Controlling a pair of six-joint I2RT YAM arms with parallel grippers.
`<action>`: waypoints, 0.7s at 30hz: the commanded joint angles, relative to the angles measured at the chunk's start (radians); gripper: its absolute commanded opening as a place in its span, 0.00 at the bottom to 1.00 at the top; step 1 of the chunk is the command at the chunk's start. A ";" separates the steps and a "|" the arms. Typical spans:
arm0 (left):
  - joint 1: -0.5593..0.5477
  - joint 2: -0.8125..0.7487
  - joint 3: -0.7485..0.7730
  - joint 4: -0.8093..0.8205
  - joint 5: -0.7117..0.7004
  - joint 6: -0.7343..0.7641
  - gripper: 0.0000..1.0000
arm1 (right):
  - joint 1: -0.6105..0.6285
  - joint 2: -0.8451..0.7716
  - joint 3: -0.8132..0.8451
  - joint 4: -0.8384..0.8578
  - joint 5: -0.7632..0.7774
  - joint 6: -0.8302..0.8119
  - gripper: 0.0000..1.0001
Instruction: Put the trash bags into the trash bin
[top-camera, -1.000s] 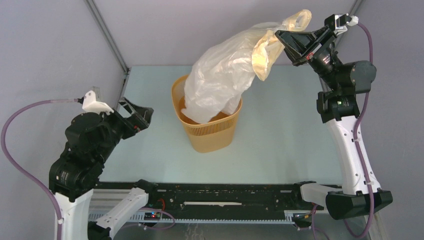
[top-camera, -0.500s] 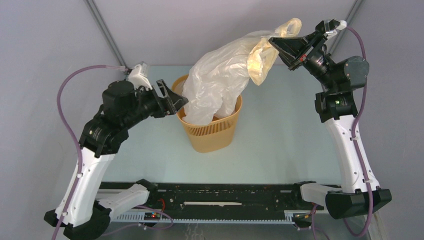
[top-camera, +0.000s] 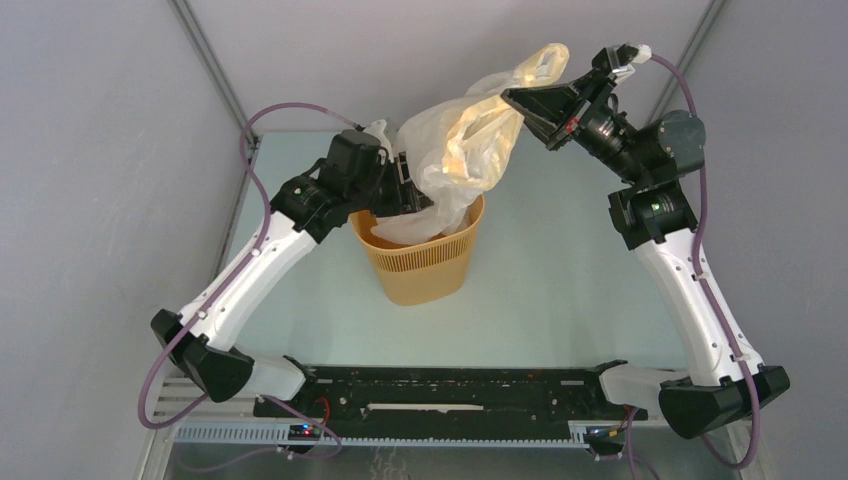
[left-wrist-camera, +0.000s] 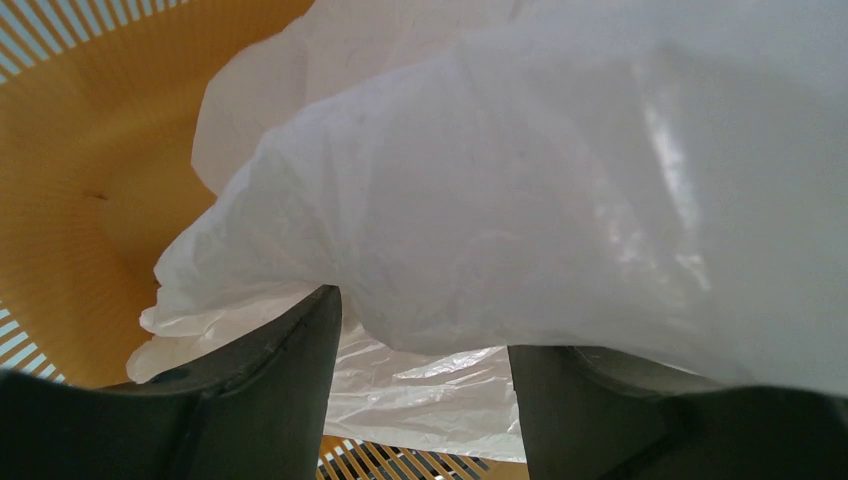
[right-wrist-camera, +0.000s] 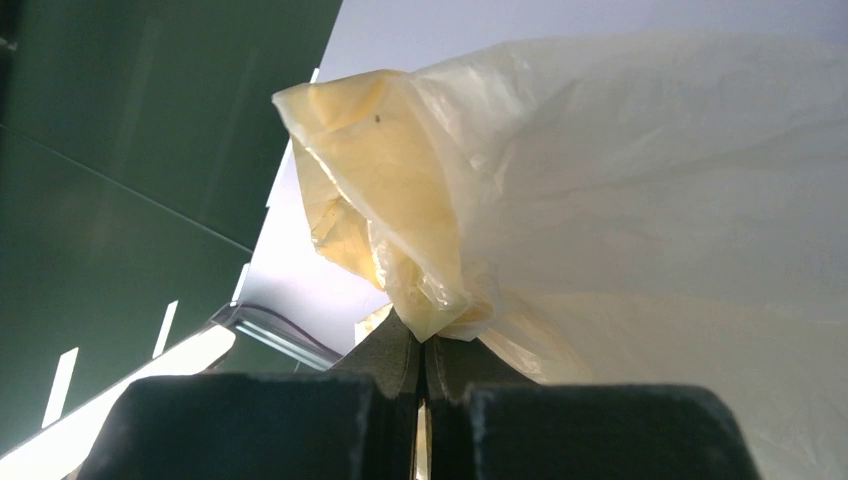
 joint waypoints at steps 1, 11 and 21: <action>0.005 -0.035 -0.002 0.011 -0.050 0.014 0.65 | 0.061 -0.009 0.033 -0.033 0.047 -0.075 0.00; 0.008 -0.271 -0.133 0.012 -0.063 0.065 0.74 | 0.089 0.029 0.064 -0.154 0.045 -0.156 0.00; 0.062 -0.582 -0.189 -0.059 -0.031 0.004 0.99 | 0.231 0.223 0.307 -0.680 0.015 -0.469 0.00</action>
